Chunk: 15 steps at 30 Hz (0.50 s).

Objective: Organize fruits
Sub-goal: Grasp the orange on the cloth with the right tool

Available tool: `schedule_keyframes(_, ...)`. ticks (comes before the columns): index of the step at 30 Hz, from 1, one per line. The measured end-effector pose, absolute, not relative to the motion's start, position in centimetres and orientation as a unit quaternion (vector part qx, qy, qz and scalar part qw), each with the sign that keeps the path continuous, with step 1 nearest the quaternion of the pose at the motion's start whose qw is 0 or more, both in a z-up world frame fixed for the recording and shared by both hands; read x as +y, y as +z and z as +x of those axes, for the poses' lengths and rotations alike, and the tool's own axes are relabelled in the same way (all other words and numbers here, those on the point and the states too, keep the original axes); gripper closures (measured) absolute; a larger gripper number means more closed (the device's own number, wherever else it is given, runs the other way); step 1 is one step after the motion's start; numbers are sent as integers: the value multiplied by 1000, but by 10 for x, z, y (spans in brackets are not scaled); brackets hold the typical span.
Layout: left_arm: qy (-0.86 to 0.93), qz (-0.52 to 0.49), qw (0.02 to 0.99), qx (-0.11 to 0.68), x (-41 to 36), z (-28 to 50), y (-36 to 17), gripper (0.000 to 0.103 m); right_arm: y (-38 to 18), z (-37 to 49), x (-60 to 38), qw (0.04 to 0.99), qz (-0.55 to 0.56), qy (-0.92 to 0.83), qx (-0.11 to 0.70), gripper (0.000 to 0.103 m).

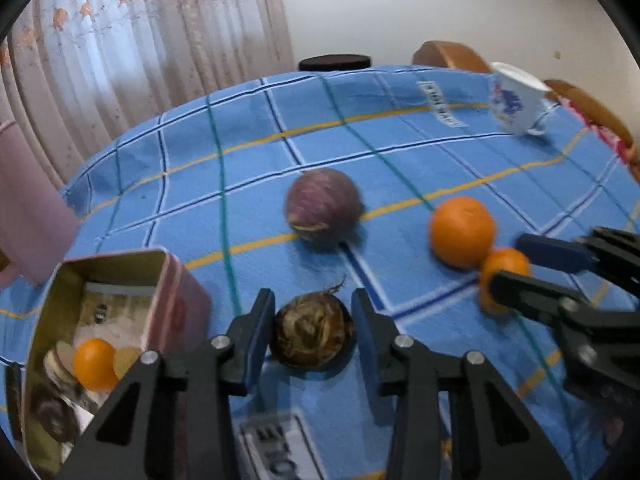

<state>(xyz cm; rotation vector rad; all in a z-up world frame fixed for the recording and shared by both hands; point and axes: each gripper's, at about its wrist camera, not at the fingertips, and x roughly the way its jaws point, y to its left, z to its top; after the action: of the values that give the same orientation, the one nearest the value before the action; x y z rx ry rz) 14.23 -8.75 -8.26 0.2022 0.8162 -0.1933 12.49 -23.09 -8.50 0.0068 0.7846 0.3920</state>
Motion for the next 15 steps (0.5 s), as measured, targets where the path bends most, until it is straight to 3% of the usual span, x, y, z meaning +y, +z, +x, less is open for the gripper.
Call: schedule_keyframes(15, -82, 77, 940, 321, -82, 110, -63, 62, -81, 121, -231, 911, 4, 188, 367, 69)
